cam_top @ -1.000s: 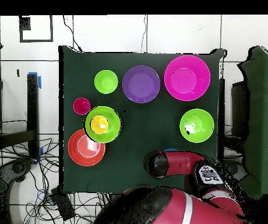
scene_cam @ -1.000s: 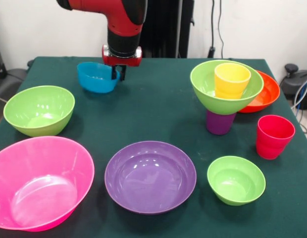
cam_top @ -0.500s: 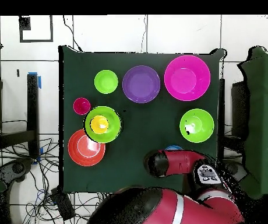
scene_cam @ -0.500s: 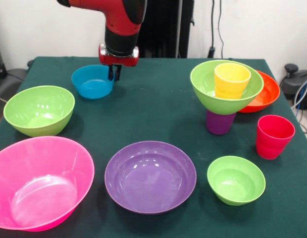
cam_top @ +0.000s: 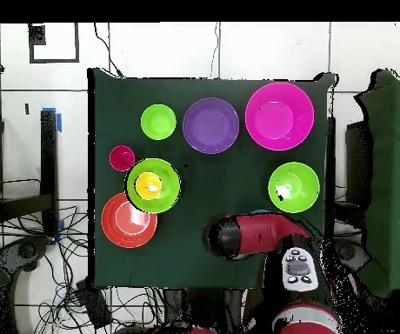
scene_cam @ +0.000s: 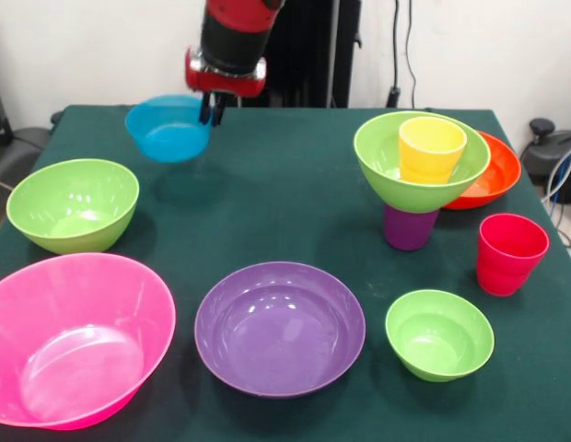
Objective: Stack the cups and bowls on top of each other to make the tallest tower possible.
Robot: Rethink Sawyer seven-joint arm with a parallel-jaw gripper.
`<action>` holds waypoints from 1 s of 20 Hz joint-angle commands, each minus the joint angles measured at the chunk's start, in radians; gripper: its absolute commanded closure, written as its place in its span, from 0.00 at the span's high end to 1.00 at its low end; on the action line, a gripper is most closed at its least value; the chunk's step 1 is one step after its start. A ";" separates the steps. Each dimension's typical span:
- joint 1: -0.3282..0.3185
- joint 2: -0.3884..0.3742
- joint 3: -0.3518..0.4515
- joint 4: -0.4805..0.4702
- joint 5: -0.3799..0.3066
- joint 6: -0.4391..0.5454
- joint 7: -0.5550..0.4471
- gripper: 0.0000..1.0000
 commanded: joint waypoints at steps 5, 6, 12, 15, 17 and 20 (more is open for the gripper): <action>0.102 -0.110 0.084 -0.144 0.052 0.281 0.004 0.00; 0.110 -0.110 0.083 -0.153 0.047 0.289 0.009 0.00; 0.127 -0.131 0.102 -0.190 0.060 0.300 0.025 0.00; 0.139 -0.146 0.110 -0.218 0.077 0.338 0.017 0.00; 0.142 -0.156 0.121 -0.221 0.095 0.347 0.006 0.00; 0.145 -0.163 0.134 -0.212 0.129 0.311 0.027 0.00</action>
